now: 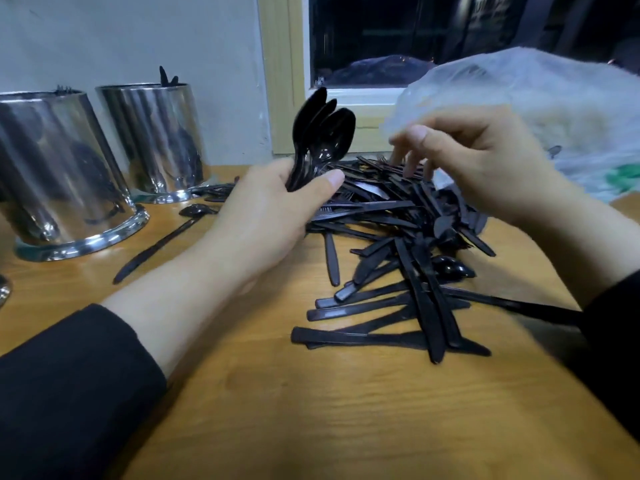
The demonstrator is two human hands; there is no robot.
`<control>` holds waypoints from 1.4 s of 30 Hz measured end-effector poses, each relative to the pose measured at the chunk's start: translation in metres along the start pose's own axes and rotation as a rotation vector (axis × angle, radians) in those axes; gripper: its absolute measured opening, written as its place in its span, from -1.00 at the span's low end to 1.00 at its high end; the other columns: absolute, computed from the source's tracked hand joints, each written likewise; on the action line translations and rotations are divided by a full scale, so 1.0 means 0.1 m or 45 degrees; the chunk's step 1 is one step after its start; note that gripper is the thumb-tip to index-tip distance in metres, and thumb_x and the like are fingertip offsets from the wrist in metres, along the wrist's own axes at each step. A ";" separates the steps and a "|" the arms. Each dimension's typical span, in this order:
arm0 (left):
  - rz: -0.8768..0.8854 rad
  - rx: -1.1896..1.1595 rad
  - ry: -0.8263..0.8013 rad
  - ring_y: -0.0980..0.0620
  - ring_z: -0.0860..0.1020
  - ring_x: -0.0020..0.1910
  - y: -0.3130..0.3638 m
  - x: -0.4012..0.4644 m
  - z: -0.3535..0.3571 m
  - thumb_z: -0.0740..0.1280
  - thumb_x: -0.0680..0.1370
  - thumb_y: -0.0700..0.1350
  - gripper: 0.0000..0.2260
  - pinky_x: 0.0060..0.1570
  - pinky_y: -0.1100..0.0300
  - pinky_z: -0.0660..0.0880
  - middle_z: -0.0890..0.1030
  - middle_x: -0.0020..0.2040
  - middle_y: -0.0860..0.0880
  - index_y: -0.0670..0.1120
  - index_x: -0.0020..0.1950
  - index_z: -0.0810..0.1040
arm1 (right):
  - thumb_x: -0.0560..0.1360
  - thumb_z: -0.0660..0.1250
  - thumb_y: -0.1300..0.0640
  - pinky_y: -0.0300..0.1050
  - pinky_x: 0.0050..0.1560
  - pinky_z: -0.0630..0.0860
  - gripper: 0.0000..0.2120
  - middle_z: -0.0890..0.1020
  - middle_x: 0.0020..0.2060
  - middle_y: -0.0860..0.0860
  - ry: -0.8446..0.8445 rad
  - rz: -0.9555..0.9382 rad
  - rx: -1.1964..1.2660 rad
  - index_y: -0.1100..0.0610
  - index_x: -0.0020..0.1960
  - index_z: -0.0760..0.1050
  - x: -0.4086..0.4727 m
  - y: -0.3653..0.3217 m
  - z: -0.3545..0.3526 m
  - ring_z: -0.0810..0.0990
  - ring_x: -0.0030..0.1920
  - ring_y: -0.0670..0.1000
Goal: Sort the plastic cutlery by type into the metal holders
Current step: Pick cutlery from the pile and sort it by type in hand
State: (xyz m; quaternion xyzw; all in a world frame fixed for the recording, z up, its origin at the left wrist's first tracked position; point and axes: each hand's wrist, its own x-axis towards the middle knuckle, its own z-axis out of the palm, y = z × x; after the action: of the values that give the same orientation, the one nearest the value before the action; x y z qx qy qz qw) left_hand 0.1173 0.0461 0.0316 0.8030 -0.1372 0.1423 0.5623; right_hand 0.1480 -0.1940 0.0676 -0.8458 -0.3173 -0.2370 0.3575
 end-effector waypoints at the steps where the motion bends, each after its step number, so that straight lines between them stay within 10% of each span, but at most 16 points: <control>1: -0.003 -0.009 -0.001 0.01 0.29 -0.50 0.02 0.01 0.08 0.38 0.56 0.20 -0.65 -0.36 0.08 0.24 0.35 -0.42 0.00 0.02 -0.26 0.41 | 0.65 0.27 -0.02 0.02 -0.15 0.57 -0.77 0.70 -0.20 -0.02 -0.030 0.047 -0.038 0.02 -0.03 0.67 -0.05 0.06 -0.07 0.64 -0.21 -0.02; 7: -0.018 -0.083 -0.008 0.09 0.26 -0.54 0.15 0.09 0.47 0.31 0.63 0.19 -0.64 -0.41 0.11 0.20 0.33 -0.50 0.12 0.00 -0.24 0.44 | 0.44 0.43 -0.15 -0.34 -0.31 0.42 -0.73 0.64 -0.40 -0.07 -0.616 0.363 -0.208 0.05 -0.20 0.66 -0.25 0.23 -0.43 0.54 -0.39 -0.10; 15: -0.154 -0.089 -0.207 0.07 0.24 -0.51 0.10 0.01 0.49 0.31 0.65 0.09 -0.70 -0.54 0.27 0.16 0.39 -0.34 -0.05 -0.13 -0.08 0.58 | 0.31 0.48 -0.30 -0.15 -0.08 0.50 -0.67 0.61 -0.14 -0.16 -0.989 0.486 -0.530 -0.23 0.02 0.61 -0.31 0.24 -0.48 0.57 -0.16 -0.17; 32: -0.149 -0.139 -0.114 0.08 0.25 -0.50 0.12 -0.06 0.49 0.33 0.63 0.10 -0.71 -0.53 0.26 0.20 0.35 -0.39 0.00 -0.12 -0.03 0.64 | 0.40 0.53 -0.10 -0.08 -0.11 0.45 -0.82 0.61 -0.28 -0.09 -0.975 0.440 -0.303 -0.07 -0.13 0.57 -0.35 0.24 -0.34 0.52 -0.27 -0.10; 42: -0.079 -0.181 0.029 0.05 0.21 -0.52 0.10 -0.03 0.50 0.31 0.67 0.01 -0.77 -0.53 0.23 0.15 0.31 -0.44 0.00 -0.13 -0.03 0.59 | 0.45 0.48 0.10 0.03 -0.12 0.48 -0.89 0.62 -0.31 0.10 -0.511 0.413 0.312 0.09 -0.04 0.65 -0.32 0.28 -0.52 0.56 -0.28 0.03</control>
State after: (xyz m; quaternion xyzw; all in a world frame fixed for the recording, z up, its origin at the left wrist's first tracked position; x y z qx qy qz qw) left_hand 0.1146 -0.0039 0.0234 0.7633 -0.1155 0.1237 0.6235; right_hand 0.1363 -0.2601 0.0677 -0.8660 -0.2684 0.0356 0.4203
